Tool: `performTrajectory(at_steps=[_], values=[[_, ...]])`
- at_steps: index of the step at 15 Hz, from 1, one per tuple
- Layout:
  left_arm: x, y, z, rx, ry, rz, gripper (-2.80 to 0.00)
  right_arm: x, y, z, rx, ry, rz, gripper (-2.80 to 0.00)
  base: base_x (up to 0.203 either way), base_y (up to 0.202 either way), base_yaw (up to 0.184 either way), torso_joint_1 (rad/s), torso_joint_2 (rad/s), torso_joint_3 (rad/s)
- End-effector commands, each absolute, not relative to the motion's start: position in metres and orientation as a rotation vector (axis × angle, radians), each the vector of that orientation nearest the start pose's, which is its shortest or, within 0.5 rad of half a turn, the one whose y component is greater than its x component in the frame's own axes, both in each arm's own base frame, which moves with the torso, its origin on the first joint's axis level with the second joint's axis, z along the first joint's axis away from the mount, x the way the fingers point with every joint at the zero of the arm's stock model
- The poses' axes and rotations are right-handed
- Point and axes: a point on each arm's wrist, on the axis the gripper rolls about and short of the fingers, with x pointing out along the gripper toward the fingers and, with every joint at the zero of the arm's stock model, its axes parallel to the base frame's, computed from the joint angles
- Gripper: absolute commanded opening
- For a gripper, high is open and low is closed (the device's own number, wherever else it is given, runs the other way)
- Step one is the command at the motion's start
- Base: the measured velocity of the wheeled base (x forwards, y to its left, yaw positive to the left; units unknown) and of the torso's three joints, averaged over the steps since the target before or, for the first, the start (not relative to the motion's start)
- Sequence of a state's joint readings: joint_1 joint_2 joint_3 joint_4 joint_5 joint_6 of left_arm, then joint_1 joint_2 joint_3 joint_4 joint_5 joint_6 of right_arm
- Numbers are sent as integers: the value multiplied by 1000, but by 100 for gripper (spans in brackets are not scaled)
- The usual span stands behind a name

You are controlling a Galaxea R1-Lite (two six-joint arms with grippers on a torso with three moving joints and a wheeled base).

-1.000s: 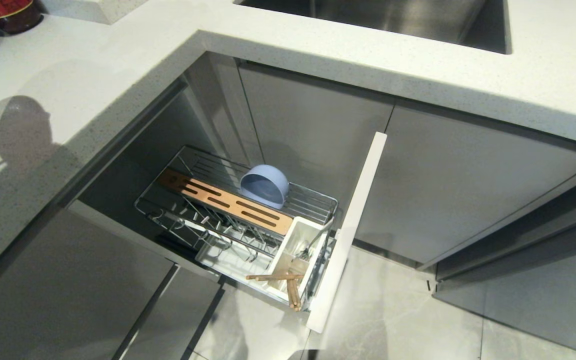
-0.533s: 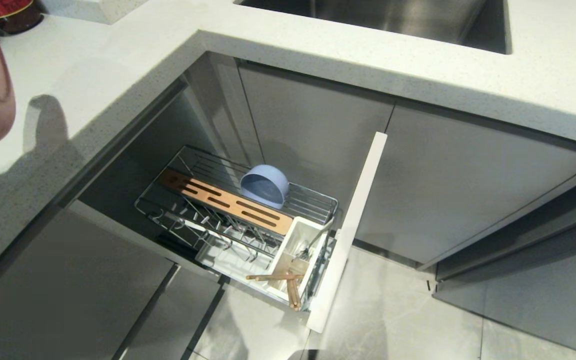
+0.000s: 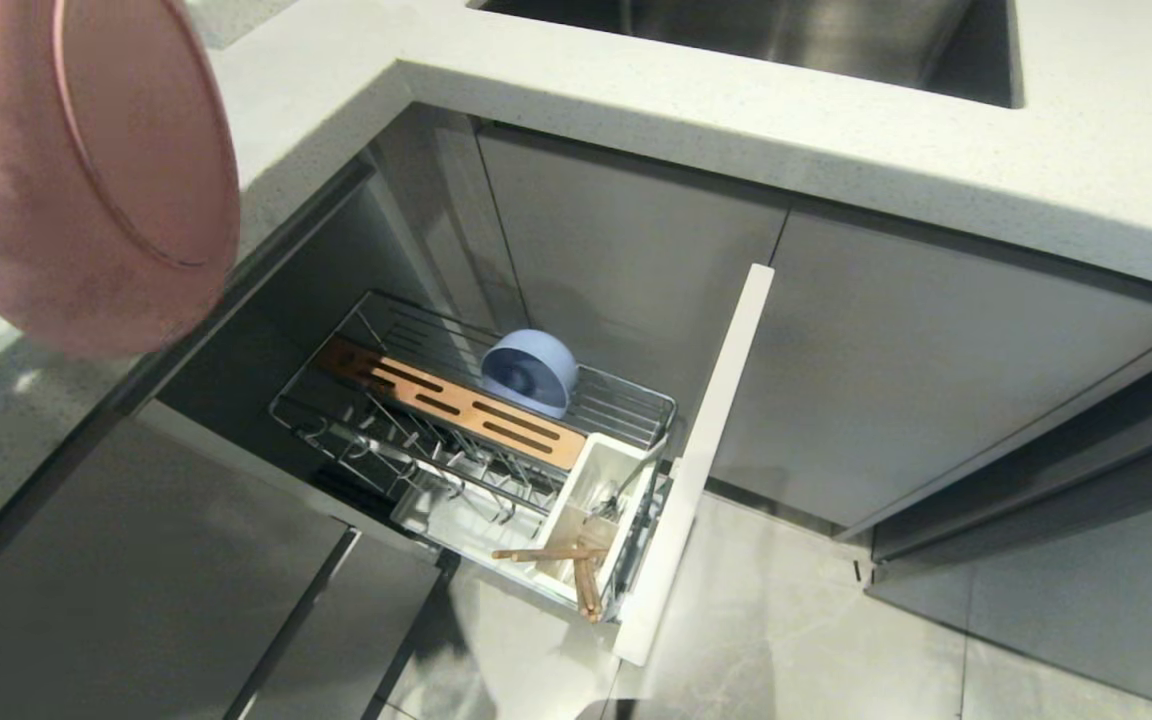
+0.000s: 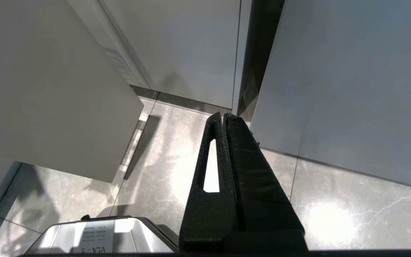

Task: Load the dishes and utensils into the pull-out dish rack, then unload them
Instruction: Pick up the plate and place it in the cupboard

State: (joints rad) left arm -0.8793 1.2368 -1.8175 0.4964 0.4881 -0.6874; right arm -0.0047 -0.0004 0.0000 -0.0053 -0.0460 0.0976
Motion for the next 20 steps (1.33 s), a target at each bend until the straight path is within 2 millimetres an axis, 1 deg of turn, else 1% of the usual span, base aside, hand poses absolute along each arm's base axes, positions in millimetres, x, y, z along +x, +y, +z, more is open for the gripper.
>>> performTrajectory(at_steps=[1,3,4,6,8,9,12,15,17,19,20], values=[[87,-99,438,-688,152,-423,-280,-23,-1,76,98,-13,-50,-280,0,0,0,0,0,0],[90,-123,424,-637,230,-474,-280,-23,-1,76,98,-13,-50,-280,0,0,0,0,0,0],[94,-135,413,-597,273,-481,-280,-23,-1,76,98,-13,-50,-280,0,0,0,0,0,0],[102,-151,398,-543,325,-470,-280,-23,-1,76,98,-13,-51,-280,0,0,0,0,0,0],[107,-159,394,-561,343,-458,-280,-23,-1,76,98,-13,-50,-280,0,0,0,0,0,0],[109,-162,391,-575,348,-433,-280,-23,-1,76,98,-13,-50,-280,0,0,0,0,0,0],[122,-180,373,-539,348,-289,-280,-23,-1,76,98,-13,-50,-280,0,0,0,0,0,0],[134,-196,361,-628,351,-177,-280,-23,-1,76,98,-13,-50,-280,0,0,0,0,0,0],[142,-207,348,-657,337,-84,-280,-23,-1,76,98,-13,-50,-280,0,0,0,0,0,0],[154,-222,336,-694,297,-1,-280,-23,-1,76,98,-13,-50,-280,0,0,0,0,0,0],[162,-226,330,-733,256,45,-280,-23,-1,76,98,-13,-50,-280,0,0,0,0,0,0]])
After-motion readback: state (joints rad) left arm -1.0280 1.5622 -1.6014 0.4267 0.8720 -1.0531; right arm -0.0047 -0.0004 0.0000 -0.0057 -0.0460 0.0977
